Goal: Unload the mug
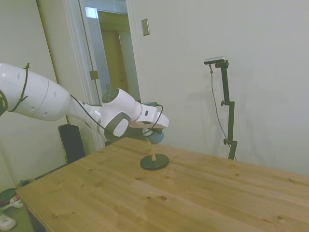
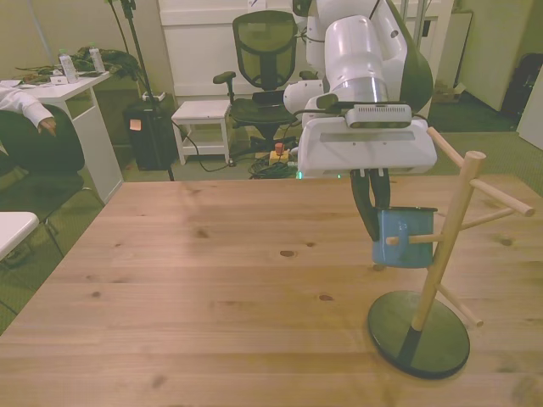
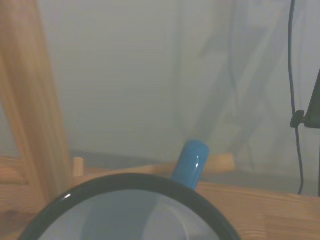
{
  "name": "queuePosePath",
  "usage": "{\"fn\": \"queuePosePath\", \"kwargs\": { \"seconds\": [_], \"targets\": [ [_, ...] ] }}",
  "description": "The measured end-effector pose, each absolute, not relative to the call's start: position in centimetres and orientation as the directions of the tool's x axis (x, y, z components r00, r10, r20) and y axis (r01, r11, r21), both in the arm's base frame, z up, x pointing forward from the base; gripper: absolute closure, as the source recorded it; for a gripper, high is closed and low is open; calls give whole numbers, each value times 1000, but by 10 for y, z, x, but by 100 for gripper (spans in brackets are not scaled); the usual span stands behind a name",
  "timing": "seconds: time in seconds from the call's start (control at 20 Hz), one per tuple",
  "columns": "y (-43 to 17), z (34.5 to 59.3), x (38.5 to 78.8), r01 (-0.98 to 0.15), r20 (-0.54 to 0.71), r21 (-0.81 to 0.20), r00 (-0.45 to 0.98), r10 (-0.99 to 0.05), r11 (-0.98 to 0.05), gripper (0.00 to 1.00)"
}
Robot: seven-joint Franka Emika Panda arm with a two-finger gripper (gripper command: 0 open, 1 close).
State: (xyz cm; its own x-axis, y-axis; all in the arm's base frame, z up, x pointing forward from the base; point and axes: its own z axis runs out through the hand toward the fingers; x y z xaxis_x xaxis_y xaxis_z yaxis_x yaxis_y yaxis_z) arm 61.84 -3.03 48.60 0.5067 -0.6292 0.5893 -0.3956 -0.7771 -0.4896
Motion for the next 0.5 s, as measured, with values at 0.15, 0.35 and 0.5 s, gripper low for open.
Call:
{"fn": "queuePosePath", "kwargs": {
  "seconds": [0.15, 0.35, 0.5],
  "targets": [
    [-31, 489, 612, -393, 592, -490, 506, -628, -778, 100],
    [-36, 490, 611, -404, 580, -512, 488, -652, -758, 100],
    [-42, 494, 609, -410, 570, -533, 473, -672, -741, 100]
  ]
}}
